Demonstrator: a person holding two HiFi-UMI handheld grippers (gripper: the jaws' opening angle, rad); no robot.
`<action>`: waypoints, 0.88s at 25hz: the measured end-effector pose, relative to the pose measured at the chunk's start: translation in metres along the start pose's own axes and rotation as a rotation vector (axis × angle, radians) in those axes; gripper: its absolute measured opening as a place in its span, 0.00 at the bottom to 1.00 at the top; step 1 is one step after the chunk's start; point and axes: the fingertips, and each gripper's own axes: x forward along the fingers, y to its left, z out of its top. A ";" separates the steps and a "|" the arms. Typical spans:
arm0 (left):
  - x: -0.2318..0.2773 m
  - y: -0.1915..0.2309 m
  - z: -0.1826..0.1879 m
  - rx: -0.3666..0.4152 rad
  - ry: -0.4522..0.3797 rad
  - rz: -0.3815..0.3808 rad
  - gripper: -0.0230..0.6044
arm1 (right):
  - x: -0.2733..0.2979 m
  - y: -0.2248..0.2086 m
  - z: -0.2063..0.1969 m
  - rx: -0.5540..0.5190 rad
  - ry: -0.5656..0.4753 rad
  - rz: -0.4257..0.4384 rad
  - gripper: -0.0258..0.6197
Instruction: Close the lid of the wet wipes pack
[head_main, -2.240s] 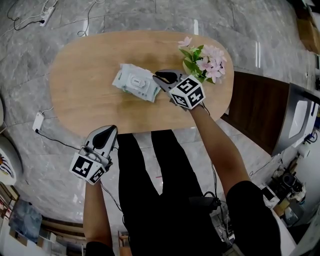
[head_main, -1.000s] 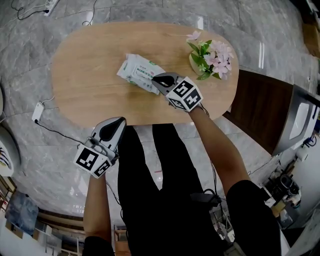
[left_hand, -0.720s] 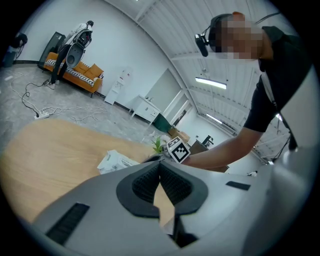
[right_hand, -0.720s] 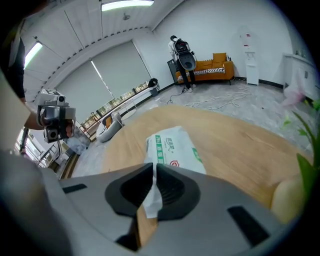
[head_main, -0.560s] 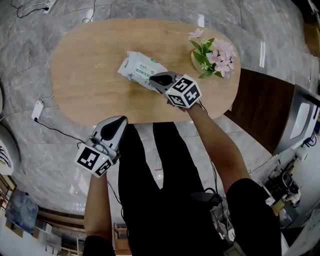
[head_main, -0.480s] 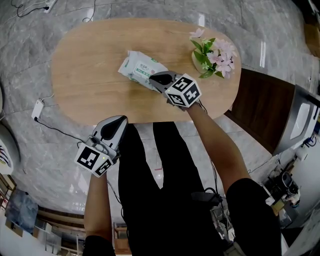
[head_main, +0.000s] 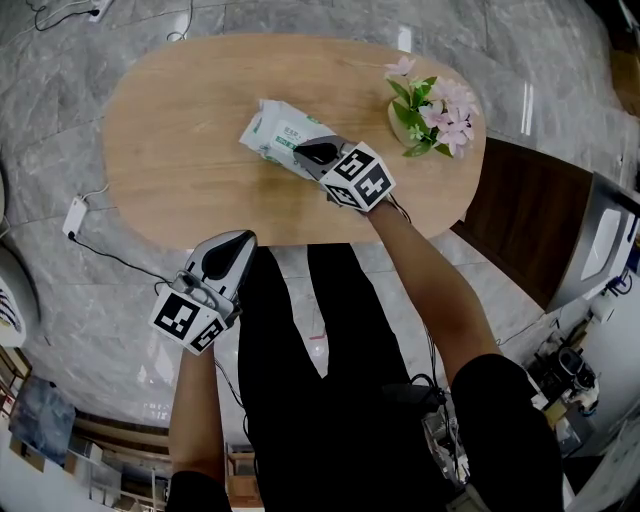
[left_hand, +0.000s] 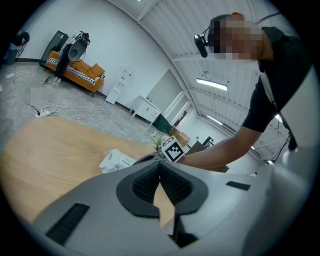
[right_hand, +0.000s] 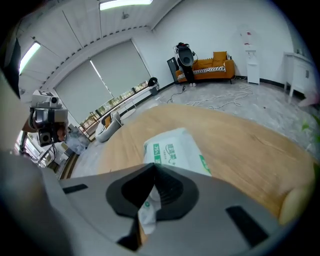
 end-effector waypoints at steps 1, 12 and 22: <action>-0.001 0.000 0.000 -0.002 -0.002 0.000 0.06 | 0.001 0.000 -0.001 -0.002 0.010 -0.004 0.06; -0.004 0.004 -0.003 -0.016 -0.003 0.005 0.06 | 0.013 -0.003 -0.006 -0.010 0.107 -0.050 0.06; -0.003 0.005 -0.002 -0.017 -0.006 0.005 0.06 | 0.017 -0.004 -0.008 -0.062 0.158 -0.092 0.05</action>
